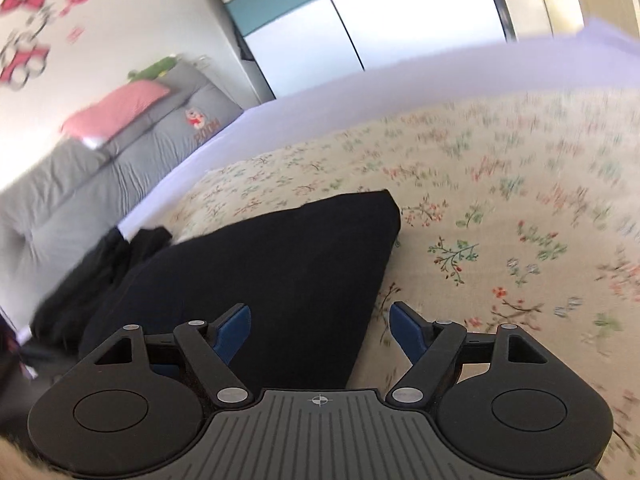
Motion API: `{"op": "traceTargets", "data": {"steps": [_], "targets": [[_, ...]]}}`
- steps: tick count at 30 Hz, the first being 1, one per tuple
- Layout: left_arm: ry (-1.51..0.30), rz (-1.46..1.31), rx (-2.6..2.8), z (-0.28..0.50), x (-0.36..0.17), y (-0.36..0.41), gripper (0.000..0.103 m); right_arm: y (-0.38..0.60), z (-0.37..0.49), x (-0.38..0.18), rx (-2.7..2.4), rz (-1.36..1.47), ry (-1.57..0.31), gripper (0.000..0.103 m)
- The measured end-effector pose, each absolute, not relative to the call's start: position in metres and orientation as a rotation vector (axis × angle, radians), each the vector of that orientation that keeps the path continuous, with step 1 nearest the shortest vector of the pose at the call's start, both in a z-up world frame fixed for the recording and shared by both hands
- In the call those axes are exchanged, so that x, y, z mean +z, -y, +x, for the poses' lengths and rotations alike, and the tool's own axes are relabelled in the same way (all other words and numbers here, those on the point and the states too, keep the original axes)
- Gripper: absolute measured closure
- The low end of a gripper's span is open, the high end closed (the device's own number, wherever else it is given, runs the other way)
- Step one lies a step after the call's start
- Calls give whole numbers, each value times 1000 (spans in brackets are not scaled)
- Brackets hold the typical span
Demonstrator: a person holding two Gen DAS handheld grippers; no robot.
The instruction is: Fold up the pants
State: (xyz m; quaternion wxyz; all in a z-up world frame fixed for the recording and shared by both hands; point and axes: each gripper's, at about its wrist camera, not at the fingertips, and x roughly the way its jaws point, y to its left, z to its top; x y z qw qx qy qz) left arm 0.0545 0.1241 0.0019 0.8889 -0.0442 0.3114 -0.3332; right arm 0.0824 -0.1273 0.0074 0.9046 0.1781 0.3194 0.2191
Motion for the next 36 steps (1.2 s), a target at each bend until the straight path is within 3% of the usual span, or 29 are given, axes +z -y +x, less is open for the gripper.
{"op": "traceTargets", "data": {"steps": [8, 11, 12, 17, 23, 26, 30, 36], "targets": [[-632, -9, -823, 65, -12, -108, 0, 151, 163, -34, 510, 703, -730, 27], [-654, 8, -840, 66, -20, -108, 0, 149, 181, -43, 516, 730, -751, 57], [-665, 7, -845, 67, -23, -108, 0, 148, 182, -41, 533, 710, -741, 74], [-712, 29, -883, 64, -36, -105, 0, 151, 190, -35, 555, 667, -733, 82], [-774, 116, -935, 52, -36, -104, 0, 164, 191, -47, 479, 691, -732, 80], [-802, 82, -981, 52, -26, -117, 0, 164, 179, -32, 433, 630, -718, 64], [-713, 21, -922, 47, -10, -138, 0, 158, 154, -7, 444, 509, -749, 50], [-714, 45, -739, 56, -13, -157, 0, 137, 100, 7, 500, 391, -808, 50]]}}
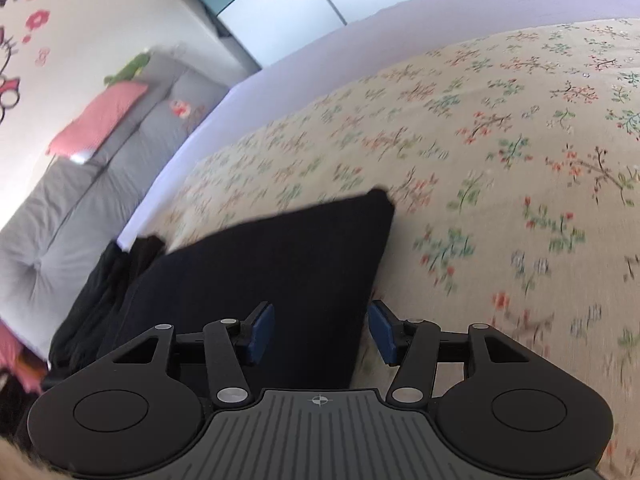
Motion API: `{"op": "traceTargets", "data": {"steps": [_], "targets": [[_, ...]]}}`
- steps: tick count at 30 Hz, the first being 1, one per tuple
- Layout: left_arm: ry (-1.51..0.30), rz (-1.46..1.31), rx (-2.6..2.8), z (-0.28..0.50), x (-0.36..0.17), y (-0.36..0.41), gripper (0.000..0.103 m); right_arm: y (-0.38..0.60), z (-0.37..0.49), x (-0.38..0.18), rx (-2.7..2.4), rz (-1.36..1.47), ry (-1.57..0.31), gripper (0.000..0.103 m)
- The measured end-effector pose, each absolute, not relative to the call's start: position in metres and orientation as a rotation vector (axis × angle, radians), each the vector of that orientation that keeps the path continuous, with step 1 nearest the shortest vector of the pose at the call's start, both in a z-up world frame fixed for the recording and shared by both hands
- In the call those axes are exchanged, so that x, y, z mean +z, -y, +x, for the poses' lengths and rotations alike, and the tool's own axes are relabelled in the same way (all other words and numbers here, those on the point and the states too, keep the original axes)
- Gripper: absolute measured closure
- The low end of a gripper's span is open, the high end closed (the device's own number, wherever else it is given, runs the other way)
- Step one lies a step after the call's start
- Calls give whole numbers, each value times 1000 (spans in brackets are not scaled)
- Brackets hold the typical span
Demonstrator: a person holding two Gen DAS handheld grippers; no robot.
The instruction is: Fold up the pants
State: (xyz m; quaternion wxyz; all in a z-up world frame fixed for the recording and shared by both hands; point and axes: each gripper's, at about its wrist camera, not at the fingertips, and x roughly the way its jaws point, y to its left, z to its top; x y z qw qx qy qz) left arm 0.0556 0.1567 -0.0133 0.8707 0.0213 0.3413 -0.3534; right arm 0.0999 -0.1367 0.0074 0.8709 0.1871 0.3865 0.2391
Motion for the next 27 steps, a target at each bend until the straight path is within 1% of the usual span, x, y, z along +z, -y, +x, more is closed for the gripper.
{"op": "traceTargets", "data": {"steps": [1, 4, 5, 6, 11, 13, 16, 18, 20, 27], "targets": [[-722, 49, -725, 56, -15, -160, 0, 131, 91, 9, 510, 363, -816, 50], [-742, 74, -699, 57, -20, -167, 0, 115, 66, 7, 512, 253, -839, 55], [-748, 89, -692, 56, -22, -168, 0, 111, 60, 4, 503, 216, -843, 60], [-751, 105, -689, 54, -22, -168, 0, 109, 55, 0, 491, 186, -848, 61], [-753, 188, -668, 44, -30, -167, 0, 97, 51, -24, 420, 48, -885, 62], [-747, 186, -653, 41, -27, -166, 0, 93, 48, -18, 396, 29, -879, 62], [-737, 156, -646, 36, -22, -170, 0, 103, 37, -8, 403, 115, -882, 61], [-711, 152, -671, 31, -18, -170, 0, 113, 24, -5, 423, 178, -894, 58], [-682, 165, -703, 22, -15, -170, 0, 121, 9, -3, 442, 235, -910, 58], [-654, 235, -819, -2, -13, -160, 0, 130, -19, -24, 504, 476, -1014, 58]]}}
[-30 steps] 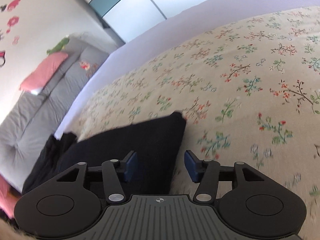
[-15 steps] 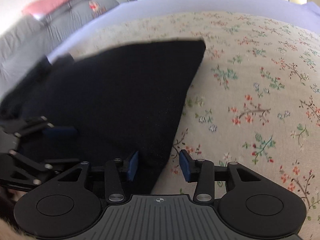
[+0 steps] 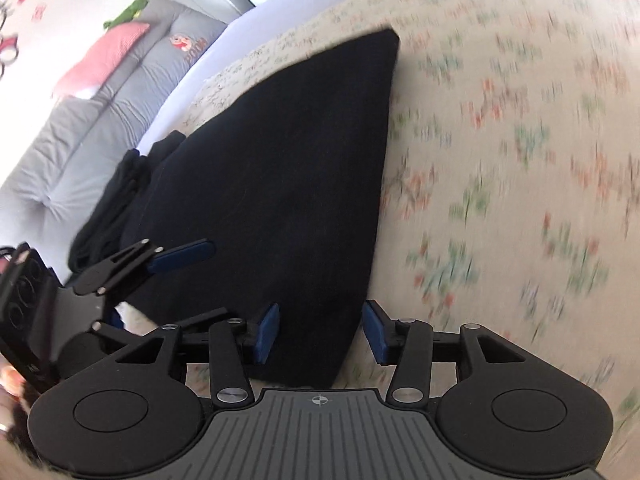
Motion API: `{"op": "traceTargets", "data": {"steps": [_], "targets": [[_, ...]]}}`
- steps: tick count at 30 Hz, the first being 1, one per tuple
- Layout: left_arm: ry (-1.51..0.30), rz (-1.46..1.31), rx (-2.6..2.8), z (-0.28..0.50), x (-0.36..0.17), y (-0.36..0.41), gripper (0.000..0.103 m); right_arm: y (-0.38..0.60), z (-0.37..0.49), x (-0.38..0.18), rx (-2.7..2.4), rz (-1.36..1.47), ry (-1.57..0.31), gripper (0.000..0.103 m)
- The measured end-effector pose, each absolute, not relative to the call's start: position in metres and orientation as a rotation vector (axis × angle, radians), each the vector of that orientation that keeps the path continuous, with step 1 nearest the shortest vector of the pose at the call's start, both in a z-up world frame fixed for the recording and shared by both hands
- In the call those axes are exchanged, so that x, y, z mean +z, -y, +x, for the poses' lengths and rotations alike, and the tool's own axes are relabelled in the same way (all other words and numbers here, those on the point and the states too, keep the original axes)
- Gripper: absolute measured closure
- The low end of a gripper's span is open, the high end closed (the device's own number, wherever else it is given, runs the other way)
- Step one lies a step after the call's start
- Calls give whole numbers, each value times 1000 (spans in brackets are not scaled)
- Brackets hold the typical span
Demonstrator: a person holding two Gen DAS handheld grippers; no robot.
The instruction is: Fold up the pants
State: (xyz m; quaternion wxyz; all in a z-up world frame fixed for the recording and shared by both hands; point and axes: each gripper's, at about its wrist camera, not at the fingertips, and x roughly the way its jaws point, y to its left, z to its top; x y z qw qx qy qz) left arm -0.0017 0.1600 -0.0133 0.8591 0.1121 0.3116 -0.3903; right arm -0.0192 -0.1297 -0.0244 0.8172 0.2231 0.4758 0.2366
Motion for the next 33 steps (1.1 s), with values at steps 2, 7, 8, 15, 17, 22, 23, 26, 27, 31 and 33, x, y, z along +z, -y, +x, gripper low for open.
{"op": "traceTargets", "data": {"steps": [2, 7, 8, 15, 17, 22, 23, 26, 27, 31, 33], "targets": [[-661, 259, -829, -7, -15, -157, 0, 132, -20, -33, 501, 516, -1040, 63], [-667, 306, -850, -12, -19, -149, 0, 120, -20, -33, 470, 403, -1067, 82], [-659, 309, -854, -16, -17, -147, 0, 118, -19, -28, 460, 397, -1075, 82], [-562, 282, -948, -35, -5, -142, 0, 126, -25, -4, 493, 519, -1032, 85], [-542, 295, -938, -37, -5, -138, 0, 125, -25, 5, 506, 528, -1019, 86], [-494, 319, -831, -37, -6, -127, 0, 109, -23, 37, 537, 473, -992, 86], [-487, 326, -798, -36, -6, -124, 0, 105, -21, 42, 541, 463, -989, 86], [-493, 339, -690, -29, -8, -118, 0, 92, -15, 52, 560, 442, -984, 86], [-502, 337, -654, -26, -9, -118, 2, 88, -13, 55, 567, 432, -983, 86], [-543, 304, -567, -16, -10, -122, 27, 81, -2, 58, 582, 394, -998, 82], [-550, 276, -545, -14, -7, -126, 32, 86, 5, 57, 609, 425, -1004, 78]]}}
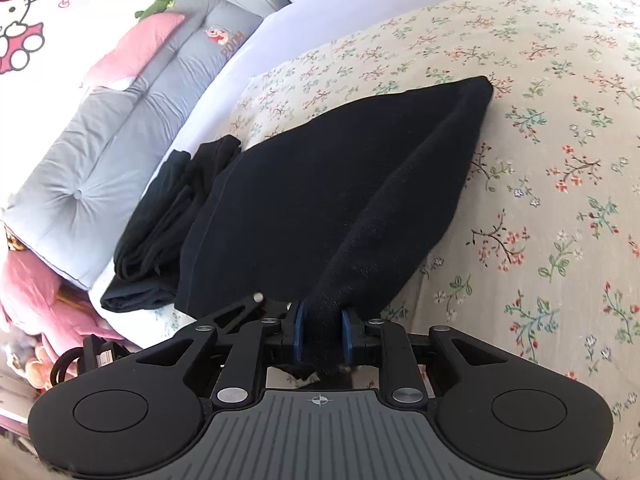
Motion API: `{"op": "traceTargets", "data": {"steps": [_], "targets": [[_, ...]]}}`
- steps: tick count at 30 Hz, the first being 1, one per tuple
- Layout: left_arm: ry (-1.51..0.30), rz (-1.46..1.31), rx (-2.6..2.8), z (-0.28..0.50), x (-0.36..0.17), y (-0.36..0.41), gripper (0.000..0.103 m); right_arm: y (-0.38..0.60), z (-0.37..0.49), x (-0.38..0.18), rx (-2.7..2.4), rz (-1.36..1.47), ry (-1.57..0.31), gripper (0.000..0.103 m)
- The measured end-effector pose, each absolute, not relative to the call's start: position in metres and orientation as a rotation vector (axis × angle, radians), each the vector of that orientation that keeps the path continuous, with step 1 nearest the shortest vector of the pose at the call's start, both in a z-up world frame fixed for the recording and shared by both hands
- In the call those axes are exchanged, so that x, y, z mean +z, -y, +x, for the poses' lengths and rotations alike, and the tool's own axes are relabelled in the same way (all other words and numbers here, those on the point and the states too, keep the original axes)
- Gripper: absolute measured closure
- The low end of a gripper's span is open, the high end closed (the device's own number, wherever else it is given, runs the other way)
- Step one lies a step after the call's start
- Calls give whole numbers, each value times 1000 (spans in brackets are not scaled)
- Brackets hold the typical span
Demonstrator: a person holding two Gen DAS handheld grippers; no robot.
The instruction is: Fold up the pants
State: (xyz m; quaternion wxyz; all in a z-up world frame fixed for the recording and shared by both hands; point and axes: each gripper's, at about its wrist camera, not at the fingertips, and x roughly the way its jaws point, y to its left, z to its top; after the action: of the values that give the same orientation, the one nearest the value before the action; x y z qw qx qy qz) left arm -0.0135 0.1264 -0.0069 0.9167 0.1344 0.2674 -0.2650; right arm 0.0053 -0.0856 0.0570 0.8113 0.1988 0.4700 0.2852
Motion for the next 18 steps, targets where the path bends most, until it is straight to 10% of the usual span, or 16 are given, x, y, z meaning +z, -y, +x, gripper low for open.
{"op": "traceTargets", "data": {"steps": [6, 18], "targets": [[-573, 219, -538, -16, -7, -131, 34, 113, 29, 49, 542, 481, -899, 38], [-608, 311, -550, -20, -27, -113, 21, 140, 120, -18, 448, 636, -836, 34]]}}
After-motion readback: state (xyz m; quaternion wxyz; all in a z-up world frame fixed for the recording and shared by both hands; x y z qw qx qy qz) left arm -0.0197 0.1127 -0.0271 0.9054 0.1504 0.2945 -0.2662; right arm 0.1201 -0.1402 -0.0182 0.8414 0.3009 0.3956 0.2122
